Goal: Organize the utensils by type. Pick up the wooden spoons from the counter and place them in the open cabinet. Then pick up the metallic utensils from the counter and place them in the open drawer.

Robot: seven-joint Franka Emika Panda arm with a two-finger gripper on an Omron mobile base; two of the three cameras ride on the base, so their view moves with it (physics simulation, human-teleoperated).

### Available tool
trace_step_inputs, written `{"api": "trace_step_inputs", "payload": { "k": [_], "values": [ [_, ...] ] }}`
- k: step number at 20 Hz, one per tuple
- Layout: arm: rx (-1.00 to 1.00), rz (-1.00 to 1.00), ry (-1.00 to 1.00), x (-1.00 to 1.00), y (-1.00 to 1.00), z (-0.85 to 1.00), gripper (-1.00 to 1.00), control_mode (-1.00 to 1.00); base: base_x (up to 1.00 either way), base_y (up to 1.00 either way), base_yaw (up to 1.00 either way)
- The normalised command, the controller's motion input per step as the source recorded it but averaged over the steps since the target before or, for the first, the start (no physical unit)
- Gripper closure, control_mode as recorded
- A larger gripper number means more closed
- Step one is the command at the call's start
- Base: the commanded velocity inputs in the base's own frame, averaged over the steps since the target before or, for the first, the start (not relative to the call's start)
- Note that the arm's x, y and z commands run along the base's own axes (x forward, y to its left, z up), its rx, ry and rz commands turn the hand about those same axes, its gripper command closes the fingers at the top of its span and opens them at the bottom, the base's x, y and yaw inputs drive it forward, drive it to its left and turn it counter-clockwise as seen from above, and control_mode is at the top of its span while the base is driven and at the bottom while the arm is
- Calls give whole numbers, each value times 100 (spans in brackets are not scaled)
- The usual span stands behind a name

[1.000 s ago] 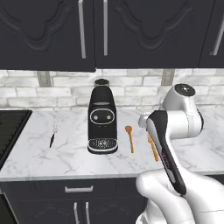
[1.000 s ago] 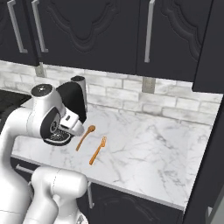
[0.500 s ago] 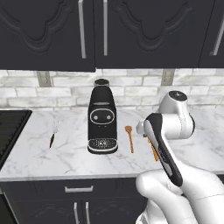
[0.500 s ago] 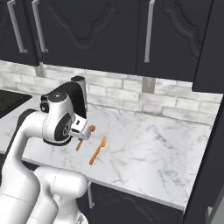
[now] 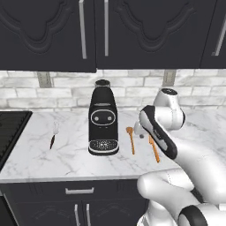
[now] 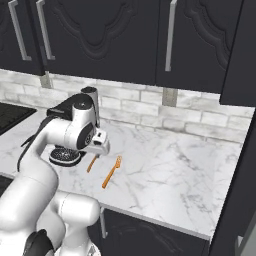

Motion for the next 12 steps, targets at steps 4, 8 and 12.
{"api": "trace_step_inputs", "payload": {
  "k": [4,8,12],
  "values": [
    [0,5,11,39,0,-24,-100,-100,0,0,0],
    [0,0,5,17,0,-39,-100,-100,0,0,0],
    [0,-1,0,23,0,-34,-100,-100,0,0,0]
  ]
}}
